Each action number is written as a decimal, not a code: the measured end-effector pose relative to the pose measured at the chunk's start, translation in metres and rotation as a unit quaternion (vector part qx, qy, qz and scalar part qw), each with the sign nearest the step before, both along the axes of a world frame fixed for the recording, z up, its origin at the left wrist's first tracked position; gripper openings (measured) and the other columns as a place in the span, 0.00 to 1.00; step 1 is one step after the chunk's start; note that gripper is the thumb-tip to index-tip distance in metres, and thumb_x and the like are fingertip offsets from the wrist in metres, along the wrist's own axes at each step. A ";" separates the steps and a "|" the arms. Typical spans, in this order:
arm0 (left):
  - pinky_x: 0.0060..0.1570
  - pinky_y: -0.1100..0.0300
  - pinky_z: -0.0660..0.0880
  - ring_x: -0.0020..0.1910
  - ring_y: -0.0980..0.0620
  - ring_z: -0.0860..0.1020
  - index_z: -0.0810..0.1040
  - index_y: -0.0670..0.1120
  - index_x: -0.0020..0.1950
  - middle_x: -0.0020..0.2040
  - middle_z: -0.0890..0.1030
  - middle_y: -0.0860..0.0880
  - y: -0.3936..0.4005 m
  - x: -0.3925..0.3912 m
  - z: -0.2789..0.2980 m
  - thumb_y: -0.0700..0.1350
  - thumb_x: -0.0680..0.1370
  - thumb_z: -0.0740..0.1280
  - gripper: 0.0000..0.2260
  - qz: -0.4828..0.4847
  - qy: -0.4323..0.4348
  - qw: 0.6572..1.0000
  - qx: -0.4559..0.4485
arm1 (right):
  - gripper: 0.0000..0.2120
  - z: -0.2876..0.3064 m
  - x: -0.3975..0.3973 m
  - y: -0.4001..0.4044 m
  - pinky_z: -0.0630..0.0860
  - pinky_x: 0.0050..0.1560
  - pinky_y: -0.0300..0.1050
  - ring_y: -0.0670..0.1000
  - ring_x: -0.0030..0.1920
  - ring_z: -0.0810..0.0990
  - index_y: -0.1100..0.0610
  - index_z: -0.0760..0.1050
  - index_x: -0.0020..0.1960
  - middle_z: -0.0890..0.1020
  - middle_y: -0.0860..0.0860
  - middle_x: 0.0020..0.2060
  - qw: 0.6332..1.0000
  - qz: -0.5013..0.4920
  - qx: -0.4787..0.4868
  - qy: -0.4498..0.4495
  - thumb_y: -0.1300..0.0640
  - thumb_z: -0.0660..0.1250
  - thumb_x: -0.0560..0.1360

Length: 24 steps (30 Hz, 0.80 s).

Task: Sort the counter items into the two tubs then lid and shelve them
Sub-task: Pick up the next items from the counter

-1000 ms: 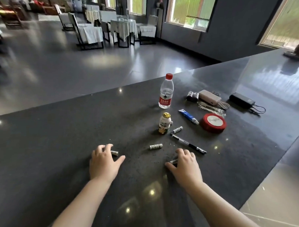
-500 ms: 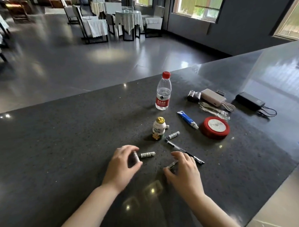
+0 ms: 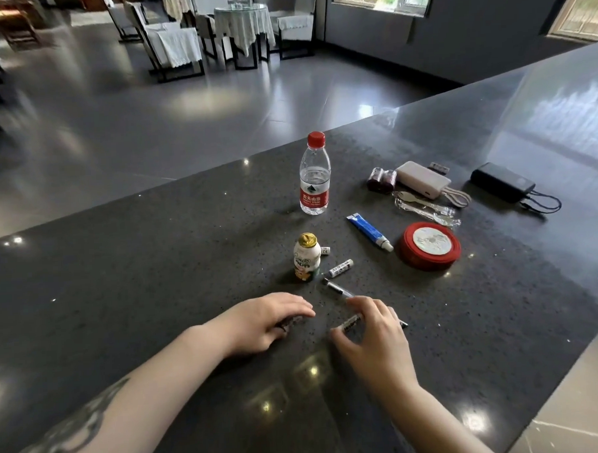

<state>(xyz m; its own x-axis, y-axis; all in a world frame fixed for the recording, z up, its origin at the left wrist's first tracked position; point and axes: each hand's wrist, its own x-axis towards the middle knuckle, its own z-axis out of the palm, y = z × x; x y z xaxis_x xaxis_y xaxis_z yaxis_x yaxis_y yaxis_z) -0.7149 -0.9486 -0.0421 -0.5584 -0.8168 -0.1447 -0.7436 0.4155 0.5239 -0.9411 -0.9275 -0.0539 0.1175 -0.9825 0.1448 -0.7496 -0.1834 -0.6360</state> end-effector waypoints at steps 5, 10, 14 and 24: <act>0.67 0.66 0.62 0.67 0.63 0.64 0.73 0.54 0.66 0.67 0.67 0.59 0.017 0.009 -0.011 0.46 0.77 0.66 0.18 0.099 0.017 0.993 -0.057 | 0.22 -0.002 0.004 -0.007 0.64 0.57 0.35 0.45 0.60 0.69 0.48 0.73 0.62 0.75 0.44 0.58 0.998 0.045 0.028 0.027 0.48 0.72 0.70; 0.63 0.67 0.62 0.64 0.58 0.68 0.75 0.50 0.64 0.63 0.70 0.54 0.038 -0.012 -0.021 0.44 0.75 0.69 0.17 0.335 0.079 0.931 -0.120 | 0.22 -0.004 0.012 -0.006 0.67 0.61 0.38 0.44 0.62 0.68 0.47 0.73 0.62 0.74 0.43 0.59 0.996 0.080 0.032 0.038 0.47 0.73 0.70; 0.64 0.67 0.60 0.67 0.57 0.66 0.73 0.49 0.66 0.67 0.69 0.54 0.050 -0.019 -0.022 0.44 0.74 0.70 0.20 0.388 0.092 0.909 -0.120 | 0.22 -0.004 0.019 -0.003 0.68 0.62 0.39 0.44 0.63 0.68 0.47 0.73 0.62 0.74 0.42 0.59 0.995 0.091 0.027 0.045 0.47 0.72 0.70; 0.62 0.66 0.63 0.62 0.56 0.70 0.77 0.50 0.60 0.61 0.75 0.55 0.044 -0.002 -0.018 0.49 0.69 0.75 0.20 0.351 0.084 0.925 -0.117 | 0.25 0.002 0.015 -0.010 0.67 0.58 0.37 0.46 0.62 0.70 0.47 0.70 0.63 0.74 0.43 0.59 0.992 0.083 0.033 0.084 0.44 0.72 0.69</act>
